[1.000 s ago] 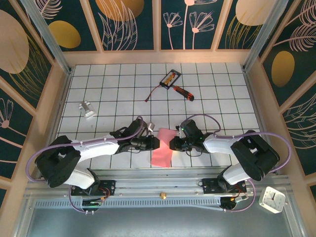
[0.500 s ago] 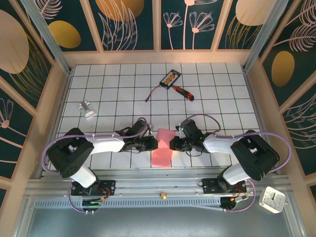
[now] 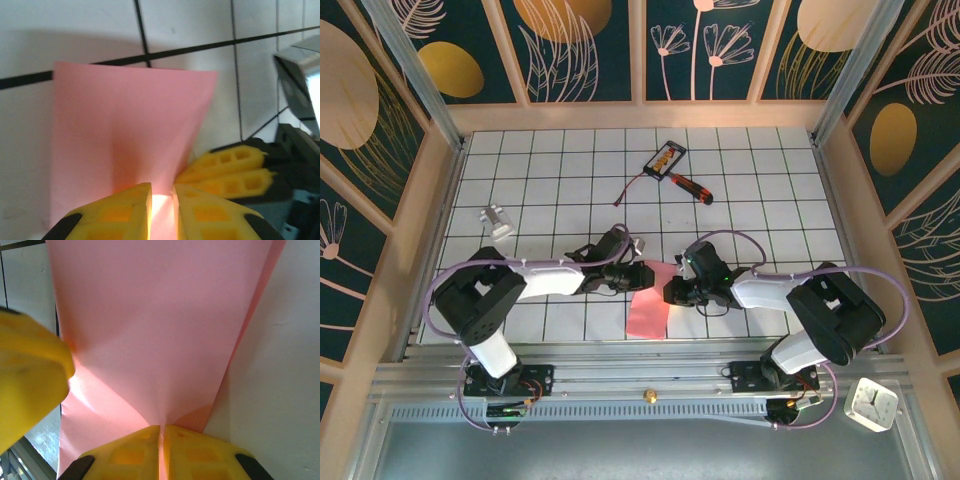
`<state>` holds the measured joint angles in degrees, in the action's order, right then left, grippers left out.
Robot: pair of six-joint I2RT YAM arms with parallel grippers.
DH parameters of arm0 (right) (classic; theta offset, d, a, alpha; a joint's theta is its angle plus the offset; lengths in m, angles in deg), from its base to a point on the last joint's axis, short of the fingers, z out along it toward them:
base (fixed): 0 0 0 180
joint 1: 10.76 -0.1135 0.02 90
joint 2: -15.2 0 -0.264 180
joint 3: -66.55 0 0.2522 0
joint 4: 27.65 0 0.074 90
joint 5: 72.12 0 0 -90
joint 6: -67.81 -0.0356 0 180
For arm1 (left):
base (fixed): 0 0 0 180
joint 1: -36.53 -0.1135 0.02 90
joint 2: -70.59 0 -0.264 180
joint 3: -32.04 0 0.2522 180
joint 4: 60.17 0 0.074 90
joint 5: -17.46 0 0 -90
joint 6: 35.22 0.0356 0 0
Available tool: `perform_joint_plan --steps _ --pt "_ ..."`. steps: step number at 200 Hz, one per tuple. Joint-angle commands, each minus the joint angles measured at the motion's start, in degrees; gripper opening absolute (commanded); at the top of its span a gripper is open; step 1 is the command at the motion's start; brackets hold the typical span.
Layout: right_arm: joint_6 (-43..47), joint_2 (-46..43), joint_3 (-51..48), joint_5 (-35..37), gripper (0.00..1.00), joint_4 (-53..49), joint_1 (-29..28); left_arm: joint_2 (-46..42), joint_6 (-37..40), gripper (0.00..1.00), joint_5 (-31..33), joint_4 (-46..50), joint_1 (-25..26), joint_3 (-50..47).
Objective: Fold a paper plane with a square sheet of paper (pick it up from the middle)
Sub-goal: Fold the square sheet of paper in half at the bottom-center of the table.
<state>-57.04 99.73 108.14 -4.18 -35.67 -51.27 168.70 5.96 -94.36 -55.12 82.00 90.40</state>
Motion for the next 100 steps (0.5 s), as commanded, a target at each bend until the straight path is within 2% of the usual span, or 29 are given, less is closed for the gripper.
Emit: perform_joint_plan --steps 1,55,100 --pt "1.46 3.62 -1.99 7.91 0.14 -6.80 -0.42 2.68 2.17 0.19 1.63 2.79 -1.71 -0.21" --pt "1.38 3.78 -2.61 7.91 0.14 -6.70 -0.40 -0.81 4.51 0.18 5.91 6.57 -4.75 -1.41" --pt "1.45 3.61 -2.43 8.09 0.13 -6.78 -0.45 -3.36 2.54 0.22 -1.51 1.02 -4.62 0.94"
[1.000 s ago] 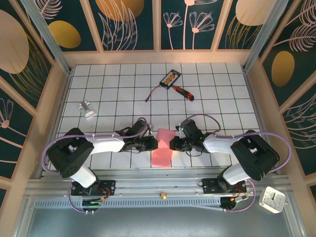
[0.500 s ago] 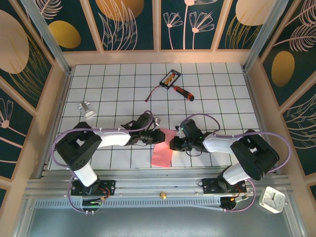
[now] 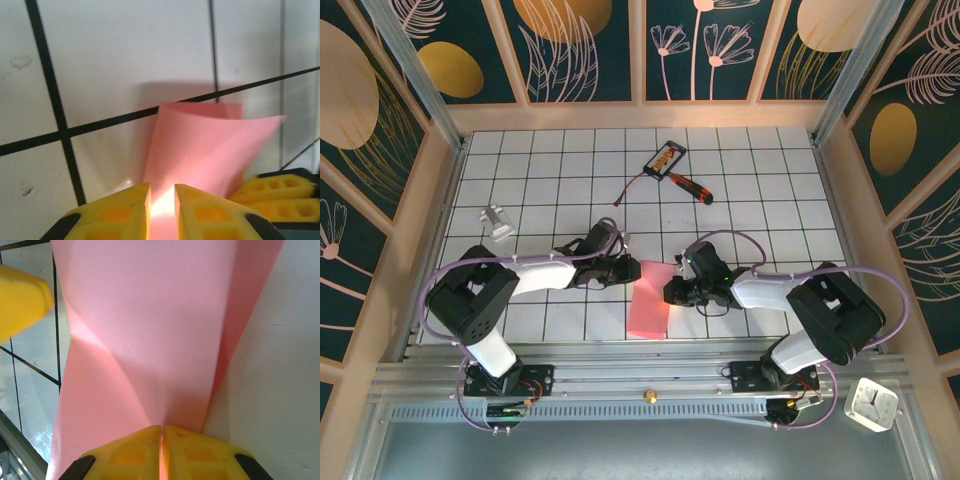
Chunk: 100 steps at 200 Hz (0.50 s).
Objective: Fold a paper plane with a square sheet of paper (pick it up from the middle)
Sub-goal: Fold the square sheet of paper in half at the bottom-center of the table.
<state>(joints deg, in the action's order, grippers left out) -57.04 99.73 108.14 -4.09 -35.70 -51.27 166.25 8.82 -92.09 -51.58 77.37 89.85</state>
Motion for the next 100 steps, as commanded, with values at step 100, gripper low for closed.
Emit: perform_joint_plan --steps 100 --pt "1.68 3.62 -2.18 8.35 0.13 -7.37 -0.38 10.81 3.13 0.22 -1.51 0.77 -2.64 5.96"
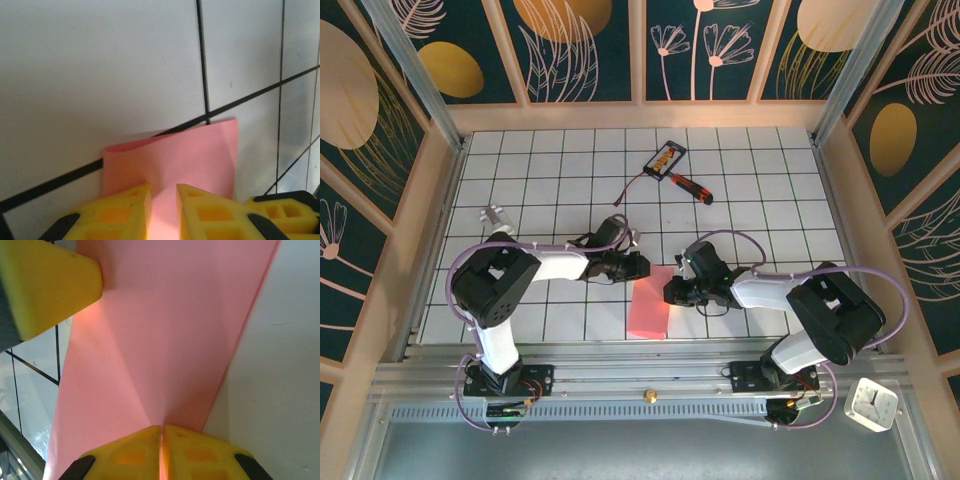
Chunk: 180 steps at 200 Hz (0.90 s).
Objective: Fold a paper plane with a square sheet of paper (pick it up from the middle)
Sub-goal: Fold the square sheet of paper in half at the bottom-center of the table.
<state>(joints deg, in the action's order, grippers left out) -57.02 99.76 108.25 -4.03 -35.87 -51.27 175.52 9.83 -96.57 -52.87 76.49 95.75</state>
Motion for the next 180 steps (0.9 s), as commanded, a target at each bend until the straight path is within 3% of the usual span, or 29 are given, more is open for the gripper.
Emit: perform_joint_plan --steps 1,80,113,141,180 --pt "1.63 3.60 -2.33 8.29 0.13 -7.20 -0.33 1.57 2.18 0.22 3.04 2.06 -1.79 0.06" --pt "1.17 2.72 -3.38 8.46 0.13 -6.98 -0.37 -4.62 4.33 0.27 5.50 6.31 -3.57 1.59" --pt "1.27 2.99 -2.53 8.48 0.13 -7.09 -0.40 -14.07 -0.96 0.30 3.78 4.93 1.51 -4.52" --pt "1.52 3.68 -2.27 8.46 0.13 -7.07 -0.36 -16.99 -7.80 0.25 0.41 0.58 4.72 -10.98" --pt "1.75 3.79 -2.02 8.64 0.13 -7.20 -0.40 -16.40 -8.70 0.19 -3.18 -0.75 5.30 -14.85"
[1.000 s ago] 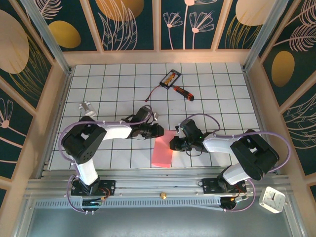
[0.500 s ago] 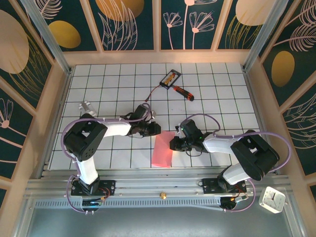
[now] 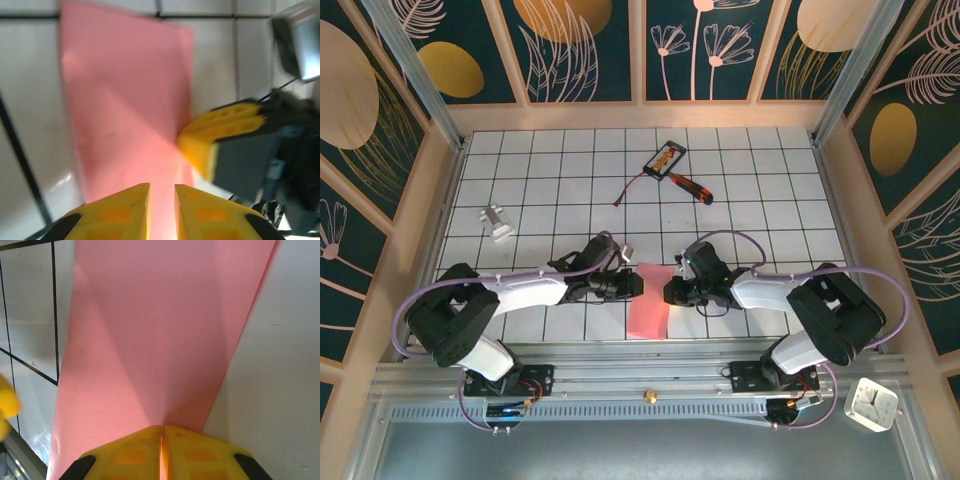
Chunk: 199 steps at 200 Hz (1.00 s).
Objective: Fold a paper plane with a square sheet of paper (pick it up from the middle)
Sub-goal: Fold the square sheet of paper in half at the bottom-center of the table.
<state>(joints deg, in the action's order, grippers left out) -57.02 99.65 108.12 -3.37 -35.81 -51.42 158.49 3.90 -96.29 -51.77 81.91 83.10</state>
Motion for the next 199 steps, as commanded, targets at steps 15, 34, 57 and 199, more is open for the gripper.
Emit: perform_joint_plan --steps 15,34,57,199 --pt "1.61 3.96 -1.96 7.98 0.13 -7.07 -0.22 1.90 -3.18 0.18 -5.28 -3.09 -0.07 -3.29" --pt "1.57 3.90 -2.03 7.98 0.13 -7.06 -0.26 2.28 -3.38 0.17 -5.62 -4.30 -0.05 -3.98" --pt "1.57 3.77 -1.98 7.98 0.13 -7.22 -0.27 2.55 -2.58 0.17 -4.33 -3.00 -0.17 -4.51" --pt "1.72 -2.28 11.08 -0.59 0.21 -3.29 -0.37 5.83 3.48 0.08 0.91 3.22 -0.13 -6.78"
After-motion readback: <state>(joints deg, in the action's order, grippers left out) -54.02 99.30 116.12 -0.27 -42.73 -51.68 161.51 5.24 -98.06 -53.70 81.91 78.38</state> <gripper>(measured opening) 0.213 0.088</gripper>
